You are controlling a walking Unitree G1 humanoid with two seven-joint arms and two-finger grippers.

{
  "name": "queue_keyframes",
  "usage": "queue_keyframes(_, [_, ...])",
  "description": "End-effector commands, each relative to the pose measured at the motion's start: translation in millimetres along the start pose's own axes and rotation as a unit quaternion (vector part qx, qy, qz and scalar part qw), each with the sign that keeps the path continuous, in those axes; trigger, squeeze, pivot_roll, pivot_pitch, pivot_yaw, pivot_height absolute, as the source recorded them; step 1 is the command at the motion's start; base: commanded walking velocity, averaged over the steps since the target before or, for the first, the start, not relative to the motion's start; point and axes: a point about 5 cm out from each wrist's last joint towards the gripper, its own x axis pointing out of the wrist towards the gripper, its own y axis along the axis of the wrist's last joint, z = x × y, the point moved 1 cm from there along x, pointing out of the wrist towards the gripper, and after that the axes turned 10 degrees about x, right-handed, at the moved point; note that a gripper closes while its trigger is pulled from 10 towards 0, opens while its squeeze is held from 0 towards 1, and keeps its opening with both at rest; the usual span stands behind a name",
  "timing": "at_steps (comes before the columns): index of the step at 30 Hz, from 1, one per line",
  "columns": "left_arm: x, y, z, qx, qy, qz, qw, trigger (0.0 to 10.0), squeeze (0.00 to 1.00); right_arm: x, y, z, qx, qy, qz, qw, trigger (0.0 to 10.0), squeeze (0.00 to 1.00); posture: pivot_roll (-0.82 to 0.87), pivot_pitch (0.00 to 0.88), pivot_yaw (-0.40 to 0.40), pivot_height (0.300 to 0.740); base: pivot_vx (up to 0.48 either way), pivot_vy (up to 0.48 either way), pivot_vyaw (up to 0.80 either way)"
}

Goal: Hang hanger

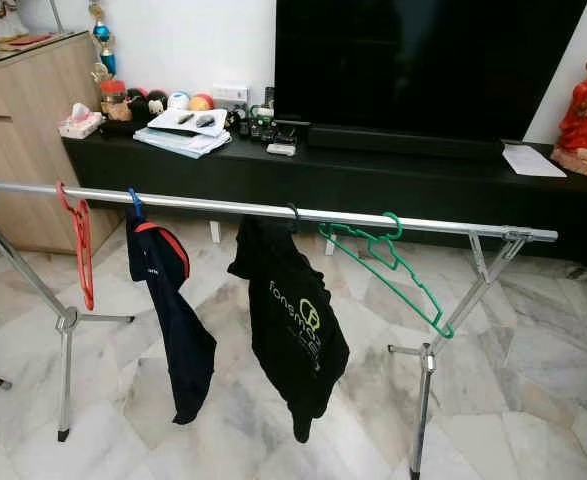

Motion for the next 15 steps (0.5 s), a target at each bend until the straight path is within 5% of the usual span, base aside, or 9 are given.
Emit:
queue_keyframes(1, [9.8,33.2,32.7,0.006,-0.048,0.027,0.998,10.0,0.0,4.5,-21.7,-70.6,-0.051,0.058,-0.008,0.997,10.0,0.0,-0.01,0.1,-0.059,0.74,0.0,0.0,0.0])
queue_keyframes(15, [9.2,26.8,36.5,0.017,-0.053,0.017,0.998,10.0,0.0,3.6,-27.1,-70.3,-0.022,0.051,-0.01,0.998,10.0,0.0,-0.02,0.077,-0.038,0.74,0.0,0.0,0.0])
